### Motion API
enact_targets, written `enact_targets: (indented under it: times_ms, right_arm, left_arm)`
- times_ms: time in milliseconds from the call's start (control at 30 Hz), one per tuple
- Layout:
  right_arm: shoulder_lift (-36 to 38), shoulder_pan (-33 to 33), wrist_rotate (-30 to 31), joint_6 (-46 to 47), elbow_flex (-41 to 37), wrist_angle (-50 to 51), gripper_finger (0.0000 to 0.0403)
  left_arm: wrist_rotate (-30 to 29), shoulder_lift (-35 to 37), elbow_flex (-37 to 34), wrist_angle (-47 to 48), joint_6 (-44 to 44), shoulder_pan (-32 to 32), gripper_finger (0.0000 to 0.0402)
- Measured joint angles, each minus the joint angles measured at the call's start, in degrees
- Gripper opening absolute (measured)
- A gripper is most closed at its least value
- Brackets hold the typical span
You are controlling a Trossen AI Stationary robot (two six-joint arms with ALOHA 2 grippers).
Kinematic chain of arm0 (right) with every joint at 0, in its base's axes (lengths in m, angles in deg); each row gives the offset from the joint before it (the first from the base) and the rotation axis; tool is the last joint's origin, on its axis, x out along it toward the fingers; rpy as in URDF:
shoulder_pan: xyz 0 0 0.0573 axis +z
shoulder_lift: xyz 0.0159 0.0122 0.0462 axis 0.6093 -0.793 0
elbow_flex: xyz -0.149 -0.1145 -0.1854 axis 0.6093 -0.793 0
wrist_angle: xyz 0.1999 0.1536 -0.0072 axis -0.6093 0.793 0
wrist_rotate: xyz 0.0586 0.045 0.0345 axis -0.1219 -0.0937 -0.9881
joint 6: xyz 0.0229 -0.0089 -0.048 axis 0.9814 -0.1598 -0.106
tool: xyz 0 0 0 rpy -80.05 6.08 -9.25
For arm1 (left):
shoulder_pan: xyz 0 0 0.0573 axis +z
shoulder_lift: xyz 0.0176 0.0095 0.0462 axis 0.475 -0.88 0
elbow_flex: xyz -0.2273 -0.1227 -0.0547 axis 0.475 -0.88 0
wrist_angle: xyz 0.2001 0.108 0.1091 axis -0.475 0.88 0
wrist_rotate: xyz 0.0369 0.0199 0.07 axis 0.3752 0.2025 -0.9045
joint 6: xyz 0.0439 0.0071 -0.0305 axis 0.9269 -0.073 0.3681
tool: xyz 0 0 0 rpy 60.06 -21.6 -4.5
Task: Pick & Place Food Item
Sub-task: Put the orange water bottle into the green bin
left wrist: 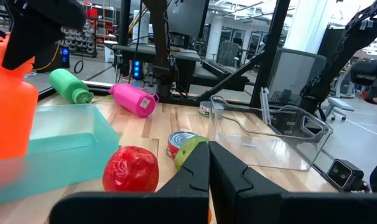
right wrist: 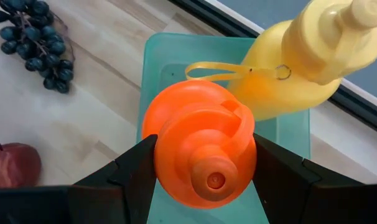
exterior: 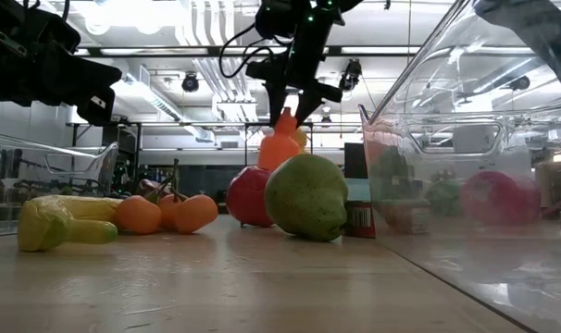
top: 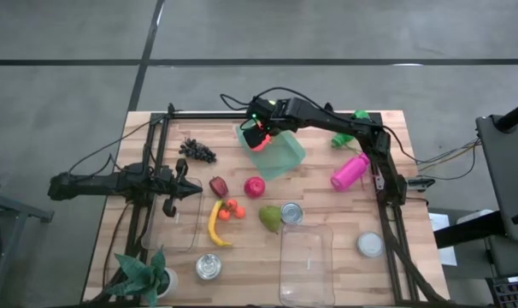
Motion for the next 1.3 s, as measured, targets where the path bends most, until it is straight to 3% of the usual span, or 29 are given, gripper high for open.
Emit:
enact_targets:
  times_ms: [1300]
  right_arm:
    - [0.04,-0.26,0.03,-2.42,-3.83,-5.37,0.0219]
  left_arm:
    - [0.02,0.0,0.02,0.0,0.0,-0.02,0.0001]
